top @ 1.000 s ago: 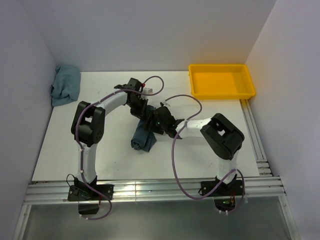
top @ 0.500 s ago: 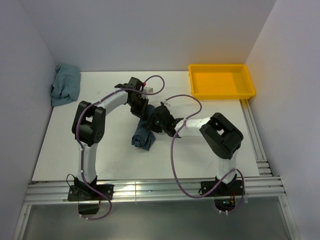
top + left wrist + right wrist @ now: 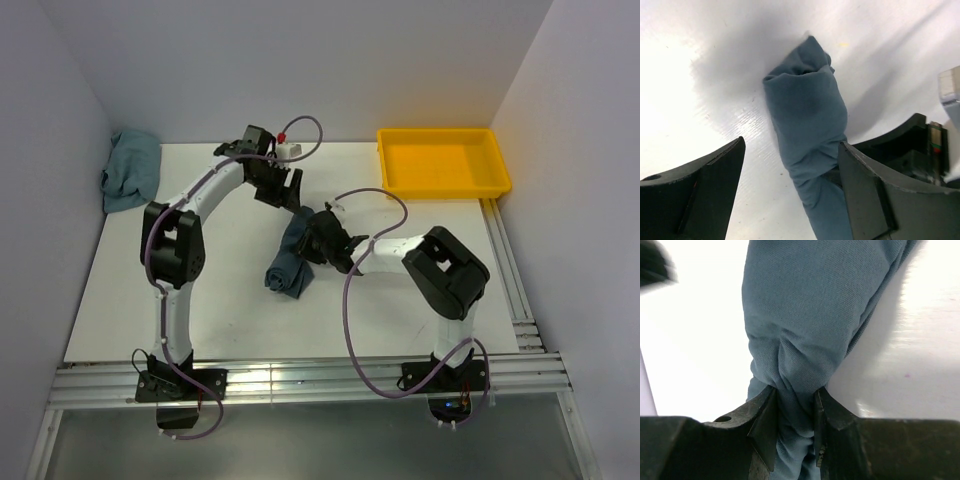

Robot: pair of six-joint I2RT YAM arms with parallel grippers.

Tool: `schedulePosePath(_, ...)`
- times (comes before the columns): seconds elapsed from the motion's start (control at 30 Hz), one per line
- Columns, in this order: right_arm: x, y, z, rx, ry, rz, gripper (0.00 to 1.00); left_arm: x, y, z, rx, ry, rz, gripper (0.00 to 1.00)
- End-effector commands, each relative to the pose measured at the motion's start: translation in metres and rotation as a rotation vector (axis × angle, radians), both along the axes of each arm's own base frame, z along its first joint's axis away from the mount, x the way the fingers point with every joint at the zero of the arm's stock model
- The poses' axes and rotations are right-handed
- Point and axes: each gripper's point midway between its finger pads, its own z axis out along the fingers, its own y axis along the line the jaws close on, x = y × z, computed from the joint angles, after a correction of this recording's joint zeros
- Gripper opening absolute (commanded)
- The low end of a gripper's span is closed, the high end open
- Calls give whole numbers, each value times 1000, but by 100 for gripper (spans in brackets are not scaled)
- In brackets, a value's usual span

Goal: Roll the t-shirts
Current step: Roll the tshirt, then place the rolled tshirt into the container

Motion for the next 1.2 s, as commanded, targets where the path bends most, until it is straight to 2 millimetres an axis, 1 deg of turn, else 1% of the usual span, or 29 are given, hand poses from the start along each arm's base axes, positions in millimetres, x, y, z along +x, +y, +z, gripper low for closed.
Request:
schedulePosePath(0.0, -6, -34, -11, -111, 32, -67, 0, 11, 5, 60, -92, -101, -19, 79)
schedulePosePath(0.03, -6, -34, -8, -105, 31, -79, 0, 14, 8, 68, -117, -107, -9, 79)
schedulePosePath(0.07, -2, -35, 4, -93, 8, -93, 0, 21, 21, 83, -136, -136, 15, 79)
schedulePosePath(0.13, 0, -38, 16, -94, -4, -115, 0, 24, 33, 98, -179, -125, 66, 78)
schedulePosePath(0.17, 8, -39, 28, -94, -33, -141, 0, 28, 49, 109, -188, -143, 97, 78)
schedulePosePath(0.2, 13, -38, 46, -74, -68, -152, 0, 28, 57, 114, -194, -151, 107, 77)
schedulePosePath(0.23, 15, -42, 55, -90, -75, -161, 0, 29, 71, 127, -204, -180, 128, 77)
schedulePosePath(0.3, 25, -50, 78, -89, -120, -199, 0, 24, 85, 131, -209, -188, 145, 77)
schedulePosePath(0.33, 30, -52, 89, -89, -135, -208, 0, 20, 91, 141, -212, -216, 148, 77)
schedulePosePath(0.4, 38, -60, 104, -74, -162, -235, 0, 15, 107, 139, -211, -208, 179, 77)
schedulePosePath(0.43, 46, -71, 117, -68, -181, -263, 0, 11, 112, 147, -198, -250, 155, 77)
schedulePosePath(0.47, 53, -75, 130, -59, -202, -283, 0, 7, 119, 141, -192, -240, 167, 77)
schedulePosePath(0.5, 57, -80, 138, -55, -216, -297, 0, 4, 121, 142, -195, -239, 167, 77)
schedulePosePath(0.53, 68, -93, 157, -40, -246, -333, 0, 1, 126, 148, -199, -256, 174, 76)
schedulePosePath(0.63, 86, -118, 182, -45, -292, -407, 0, -7, 129, 147, -205, -252, 172, 76)
schedulePosePath(0.67, 98, -133, 200, -31, -323, -451, 0, -9, 131, 149, -208, -257, 177, 75)
schedulePosePath(0.73, 113, -153, 221, -26, -357, -512, 0, -13, 132, 154, -210, -269, 175, 76)
schedulePosePath(0.77, 124, -174, 228, -21, -370, -562, 0, -15, 134, 153, -208, -267, 177, 76)
schedulePosePath(0.8, 132, -184, 231, -12, -381, -588, 0, -16, 134, 153, -206, -271, 173, 76)
schedulePosePath(0.83, 143, -196, 245, 2, -412, -628, 0, -18, 134, 156, -204, -282, 173, 75)
schedulePosePath(0.87, 153, -219, 247, -5, -418, -681, 0, -20, 135, 153, -202, -276, 176, 75)
schedulePosePath(0.9, 165, -228, 238, -22, -410, -701, 0, -21, 136, 152, -200, -278, 173, 75)
schedulePosePath(0.93, 177, -237, 249, -1, -438, -733, 0, -22, 136, 152, -197, -280, 174, 75)
schedulePosePath(0.97, 186, -248, 249, -2, -442, -765, 0, -23, 137, 150, -192, -277, 176, 75)
schedulePosePath(1.0, 201, -267, 233, 1, -420, -817, 0, -24, 137, 149, -191, -275, 178, 75)
schedulePosePath(1.07, 223, -283, 237, 58, -478, -857, 0, -24, 138, 146, -181, -270, 181, 75)
schedulePosePath(1.1, 233, -301, 234, 77, -487, -900, 0, -24, 139, 145, -181, -267, 184, 75)
schedulePosePath(1.13, 253, -305, 225, 82, -486, -911, 0, -24, 139, 144, -178, -264, 184, 75)
schedulePosePath(1.17, 264, -312, 222, 85, -488, -920, 0, -24, 140, 143, -172, -262, 186, 75)
